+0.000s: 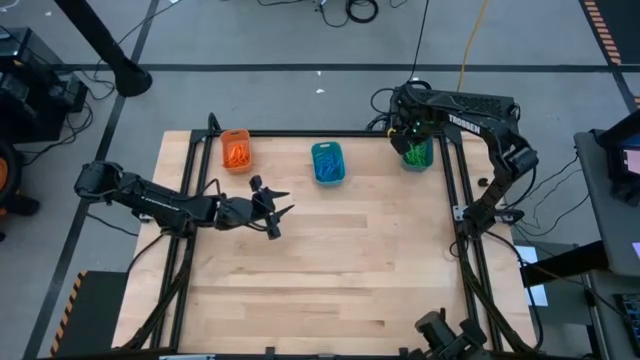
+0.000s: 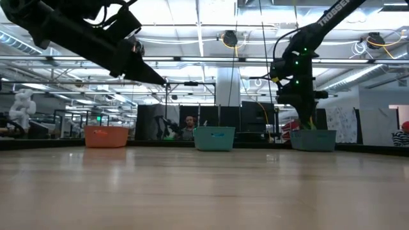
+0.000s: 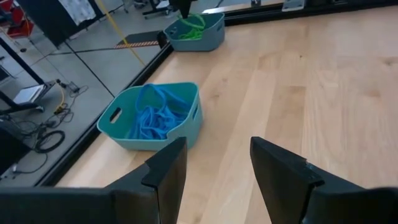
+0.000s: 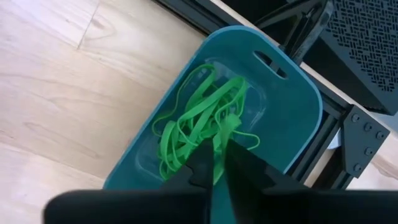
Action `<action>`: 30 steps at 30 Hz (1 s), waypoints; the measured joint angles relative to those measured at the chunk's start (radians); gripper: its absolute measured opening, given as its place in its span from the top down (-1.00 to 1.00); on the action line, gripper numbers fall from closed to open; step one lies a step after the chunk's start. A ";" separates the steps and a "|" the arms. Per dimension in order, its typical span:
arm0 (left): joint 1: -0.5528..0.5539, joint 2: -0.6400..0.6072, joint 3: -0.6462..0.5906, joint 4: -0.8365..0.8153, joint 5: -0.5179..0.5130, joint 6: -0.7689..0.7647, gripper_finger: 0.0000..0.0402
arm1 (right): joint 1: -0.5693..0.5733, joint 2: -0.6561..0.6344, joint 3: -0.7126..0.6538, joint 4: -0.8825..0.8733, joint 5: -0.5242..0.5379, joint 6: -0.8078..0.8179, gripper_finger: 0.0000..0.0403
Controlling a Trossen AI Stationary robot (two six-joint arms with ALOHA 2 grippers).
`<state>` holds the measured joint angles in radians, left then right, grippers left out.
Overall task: Sort rubber bands into baskets
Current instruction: Put the green rubber band into the dark blue bin, then return to Home Position
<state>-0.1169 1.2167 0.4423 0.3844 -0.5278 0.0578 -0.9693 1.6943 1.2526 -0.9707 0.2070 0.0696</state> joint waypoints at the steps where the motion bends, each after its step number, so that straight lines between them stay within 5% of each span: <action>1: 0.000 0.000 0.000 -0.003 0.000 0.000 0.08 | 0.000 0.000 0.000 0.000 0.000 0.000 0.86; 17: 0.000 0.000 0.000 -0.005 0.003 0.000 0.08 | -0.008 -0.001 0.000 0.004 0.004 -0.003 0.24; 26: -0.002 -0.013 0.000 0.033 0.007 0.005 0.08 | 0.002 -0.129 0.000 0.024 -0.006 -0.005 0.16; 30: -0.003 -0.059 -0.001 0.014 0.008 0.027 0.08 | 0.048 -0.240 0.000 0.063 -0.109 0.011 0.16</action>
<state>-0.1204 1.1574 0.4414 0.3980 -0.5198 0.0845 -0.9209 1.4540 1.2526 -0.9081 0.0980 0.0803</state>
